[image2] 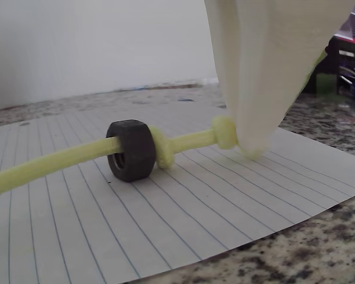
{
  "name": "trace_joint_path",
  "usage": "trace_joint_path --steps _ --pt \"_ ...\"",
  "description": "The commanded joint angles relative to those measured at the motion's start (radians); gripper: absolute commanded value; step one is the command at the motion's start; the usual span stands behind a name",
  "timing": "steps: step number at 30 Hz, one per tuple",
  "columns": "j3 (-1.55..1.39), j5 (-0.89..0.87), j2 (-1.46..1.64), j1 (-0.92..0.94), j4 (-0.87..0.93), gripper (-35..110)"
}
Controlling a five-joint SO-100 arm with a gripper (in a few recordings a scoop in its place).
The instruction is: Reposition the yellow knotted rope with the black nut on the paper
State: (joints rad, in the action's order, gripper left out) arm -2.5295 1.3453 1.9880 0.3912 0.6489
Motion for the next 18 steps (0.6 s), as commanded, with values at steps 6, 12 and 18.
trace_joint_path --steps 6,12,18 --pt "-0.1 -0.005 0.247 0.011 0.1 0" --pt "-0.344 -0.032 0.572 -0.112 0.158 0" --pt "-0.321 -0.173 0.575 -0.322 0.247 0"
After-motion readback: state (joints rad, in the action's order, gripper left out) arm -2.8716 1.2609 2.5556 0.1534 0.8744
